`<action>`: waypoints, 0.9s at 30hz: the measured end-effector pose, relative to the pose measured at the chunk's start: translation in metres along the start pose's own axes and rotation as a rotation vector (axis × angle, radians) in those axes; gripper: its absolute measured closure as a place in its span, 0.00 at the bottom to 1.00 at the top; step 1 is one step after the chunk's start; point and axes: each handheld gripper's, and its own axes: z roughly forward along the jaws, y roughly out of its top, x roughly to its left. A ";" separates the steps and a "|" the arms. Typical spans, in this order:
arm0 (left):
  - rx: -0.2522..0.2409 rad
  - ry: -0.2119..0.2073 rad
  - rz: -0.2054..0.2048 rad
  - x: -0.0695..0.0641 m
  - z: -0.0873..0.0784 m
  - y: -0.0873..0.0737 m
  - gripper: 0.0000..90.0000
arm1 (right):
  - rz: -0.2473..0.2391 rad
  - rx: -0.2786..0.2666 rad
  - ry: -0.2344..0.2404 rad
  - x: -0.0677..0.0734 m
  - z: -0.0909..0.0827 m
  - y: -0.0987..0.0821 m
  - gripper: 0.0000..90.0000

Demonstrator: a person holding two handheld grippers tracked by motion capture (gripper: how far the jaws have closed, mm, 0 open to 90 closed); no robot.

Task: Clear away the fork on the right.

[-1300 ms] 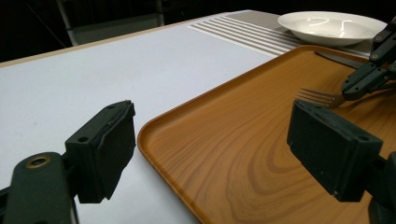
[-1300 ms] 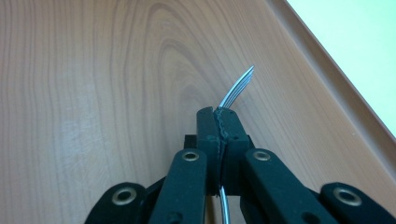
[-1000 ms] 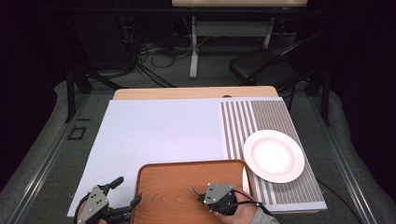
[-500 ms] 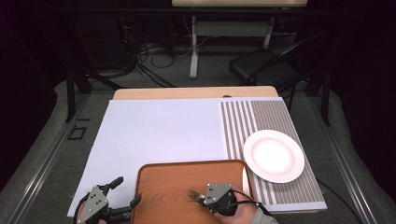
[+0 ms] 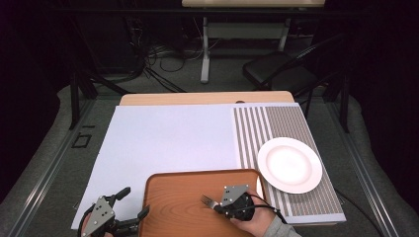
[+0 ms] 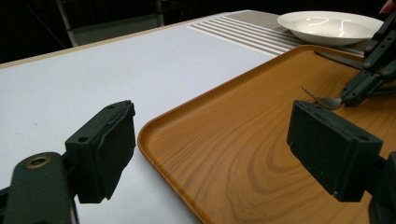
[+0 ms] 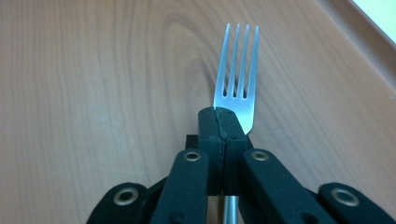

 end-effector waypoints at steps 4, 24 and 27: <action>0.000 0.000 0.001 0.000 0.000 0.000 0.17 | 0.021 0.005 -0.023 -0.009 -0.002 -0.001 1.00; -0.002 0.004 -0.004 0.000 0.000 0.000 0.17 | 0.177 0.041 -0.147 -0.048 -0.031 -0.026 1.00; -0.002 0.001 -0.004 0.000 0.000 0.000 0.17 | 0.195 0.043 -0.155 -0.051 -0.035 -0.030 1.00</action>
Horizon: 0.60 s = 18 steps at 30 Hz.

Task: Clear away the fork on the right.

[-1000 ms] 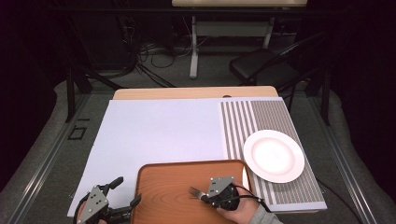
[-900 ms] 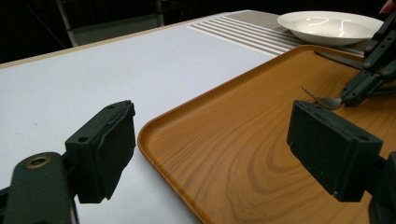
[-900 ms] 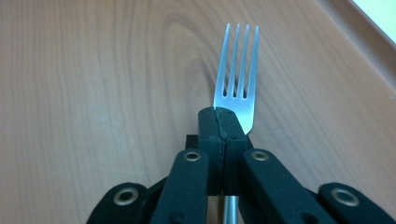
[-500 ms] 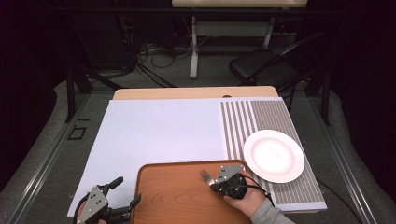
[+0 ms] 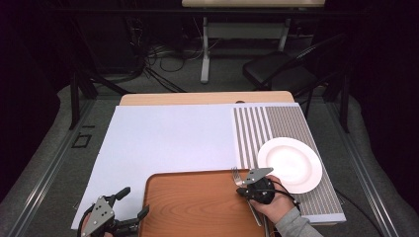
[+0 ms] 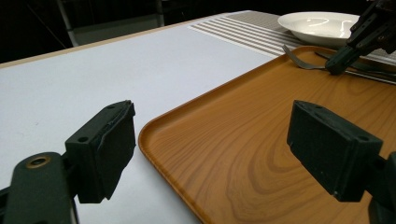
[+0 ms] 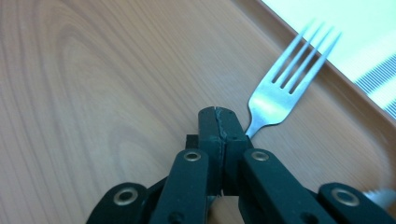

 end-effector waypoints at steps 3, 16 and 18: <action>-0.001 0.000 -0.002 0.000 0.000 0.000 0.17 | 0.012 0.003 -0.013 -0.004 -0.003 -0.003 1.00; -0.002 0.000 -0.001 0.000 0.002 0.000 0.17 | 0.050 0.008 -0.022 -0.011 -0.010 -0.011 1.00; -0.004 0.000 -0.004 0.000 0.002 0.000 0.17 | 0.053 0.000 -0.018 -0.011 -0.011 -0.011 1.00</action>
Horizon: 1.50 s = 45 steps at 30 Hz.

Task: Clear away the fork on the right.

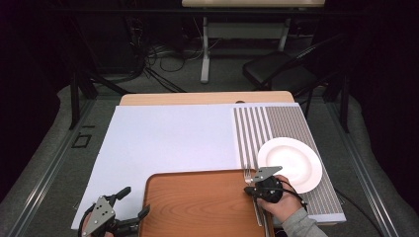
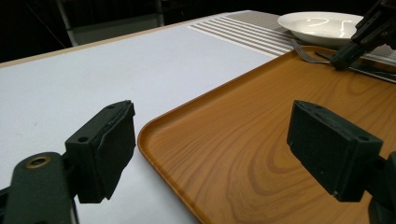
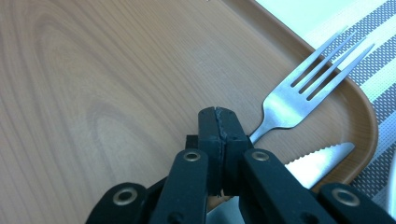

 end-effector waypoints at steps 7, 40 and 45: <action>0.004 -0.002 0.002 0.000 0.000 0.000 0.17 | -0.014 -0.093 -0.009 0.002 -0.017 -0.001 0.91; 0.004 -0.008 0.006 0.001 0.001 0.001 0.17 | -0.007 -0.284 -0.131 -0.008 -0.050 -0.009 0.29; 0.004 -0.008 0.007 0.001 0.001 0.001 0.17 | 0.006 -0.321 -0.132 -0.009 -0.054 -0.010 0.16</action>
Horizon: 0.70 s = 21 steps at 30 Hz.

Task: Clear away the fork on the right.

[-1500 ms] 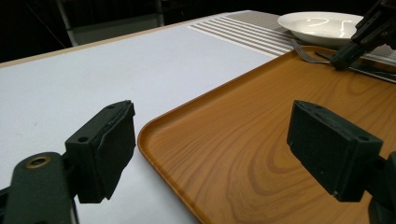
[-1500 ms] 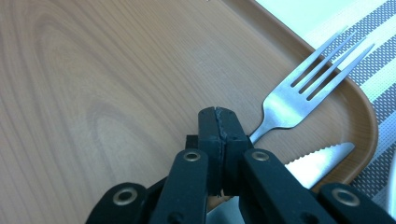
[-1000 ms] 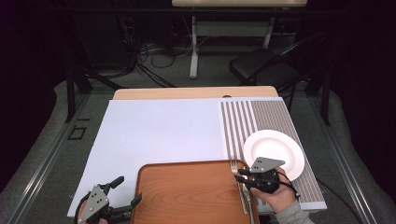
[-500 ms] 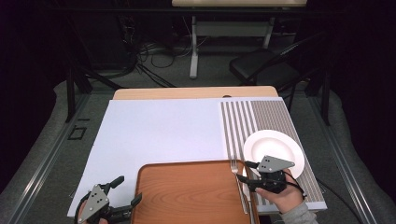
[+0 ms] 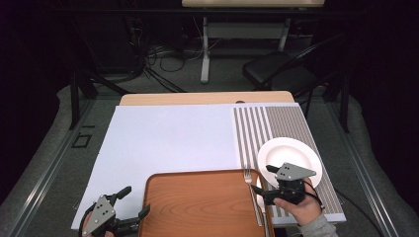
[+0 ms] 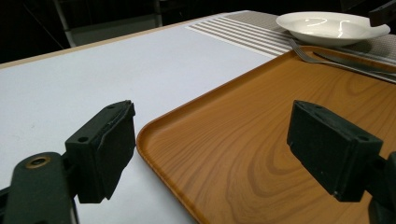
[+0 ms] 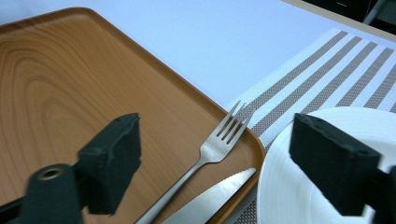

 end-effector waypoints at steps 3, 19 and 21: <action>-0.002 0.001 -0.001 0.000 0.000 0.000 0.17 | 0.007 -0.011 -0.013 -0.003 -0.004 -0.001 0.07; 0.000 0.000 0.000 0.000 0.000 0.000 0.17 | 0.020 -0.036 -0.091 -0.017 -0.022 -0.007 0.00; -0.002 0.001 -0.001 0.000 0.000 0.000 0.17 | 0.020 -0.034 -0.097 -0.018 -0.023 -0.007 0.00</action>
